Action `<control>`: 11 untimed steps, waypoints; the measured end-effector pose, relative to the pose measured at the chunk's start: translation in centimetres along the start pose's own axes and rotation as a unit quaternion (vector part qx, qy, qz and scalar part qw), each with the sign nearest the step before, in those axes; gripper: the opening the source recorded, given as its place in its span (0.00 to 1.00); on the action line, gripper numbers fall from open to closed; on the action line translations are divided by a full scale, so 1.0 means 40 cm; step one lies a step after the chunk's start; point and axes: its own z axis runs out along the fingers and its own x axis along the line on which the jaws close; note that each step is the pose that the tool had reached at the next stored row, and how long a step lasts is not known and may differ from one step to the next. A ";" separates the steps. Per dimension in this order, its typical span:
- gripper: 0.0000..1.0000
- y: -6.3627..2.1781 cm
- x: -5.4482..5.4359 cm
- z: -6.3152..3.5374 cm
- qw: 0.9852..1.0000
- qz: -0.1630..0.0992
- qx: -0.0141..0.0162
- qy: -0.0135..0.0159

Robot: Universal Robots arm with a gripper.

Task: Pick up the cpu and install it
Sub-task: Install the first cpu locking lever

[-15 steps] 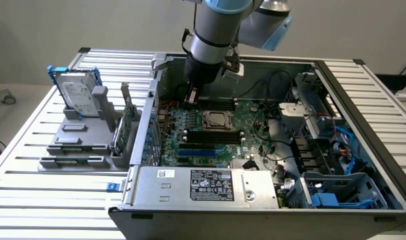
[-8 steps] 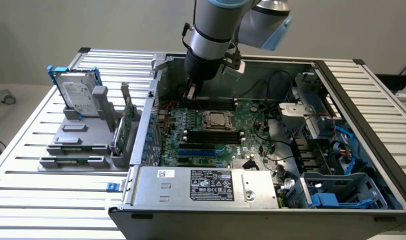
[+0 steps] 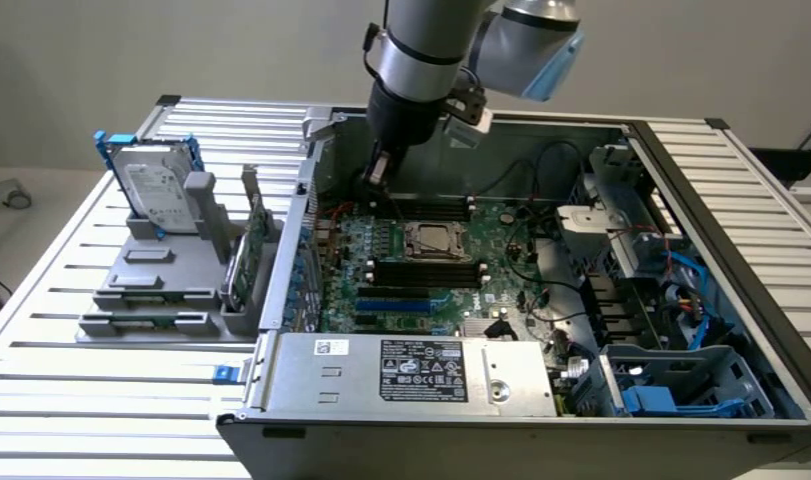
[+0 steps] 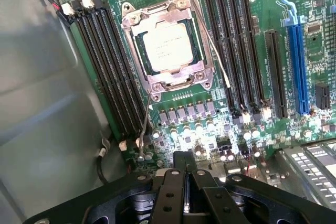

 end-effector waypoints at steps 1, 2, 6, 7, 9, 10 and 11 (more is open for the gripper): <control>0.11 -0.003 -0.001 0.000 1.000 0.003 0.000 0.001; 0.11 -0.005 -0.002 0.001 1.000 0.005 -0.001 0.001; 0.11 -0.013 -0.002 0.010 1.000 0.016 -0.005 0.005; 0.11 -0.014 -0.003 0.013 1.000 0.019 -0.006 0.006; 0.11 -0.016 -0.003 0.018 1.000 0.026 -0.008 0.008; 0.11 -0.016 -0.004 0.020 0.999 0.029 -0.008 0.009; 0.11 -0.017 -0.004 0.023 0.999 0.033 -0.009 0.011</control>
